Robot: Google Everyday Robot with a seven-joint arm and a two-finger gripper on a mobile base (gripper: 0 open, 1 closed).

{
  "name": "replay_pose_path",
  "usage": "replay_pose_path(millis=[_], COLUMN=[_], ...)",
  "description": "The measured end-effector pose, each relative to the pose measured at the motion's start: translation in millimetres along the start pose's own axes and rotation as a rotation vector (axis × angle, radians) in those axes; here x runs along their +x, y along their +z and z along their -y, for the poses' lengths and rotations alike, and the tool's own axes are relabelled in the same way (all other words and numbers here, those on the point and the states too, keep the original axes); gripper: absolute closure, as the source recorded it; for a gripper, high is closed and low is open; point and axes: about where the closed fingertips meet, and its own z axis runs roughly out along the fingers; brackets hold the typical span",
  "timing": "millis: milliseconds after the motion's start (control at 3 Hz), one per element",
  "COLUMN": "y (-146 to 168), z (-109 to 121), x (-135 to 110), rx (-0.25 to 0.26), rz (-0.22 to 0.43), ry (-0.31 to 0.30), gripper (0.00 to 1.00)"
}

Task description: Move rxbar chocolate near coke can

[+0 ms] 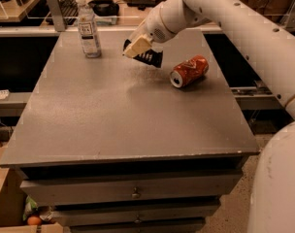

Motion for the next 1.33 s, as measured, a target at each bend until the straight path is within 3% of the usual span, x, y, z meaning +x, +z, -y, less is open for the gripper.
replay_pose_path(millis=[1000, 1333], y=[5.5, 4.8], z=[-3.1, -3.8], x=[30.9, 38.3], rx=[0.008, 0.012], rz=[-0.049, -0.061], ry=[0.075, 0.090], gripper=[0.15, 0.00])
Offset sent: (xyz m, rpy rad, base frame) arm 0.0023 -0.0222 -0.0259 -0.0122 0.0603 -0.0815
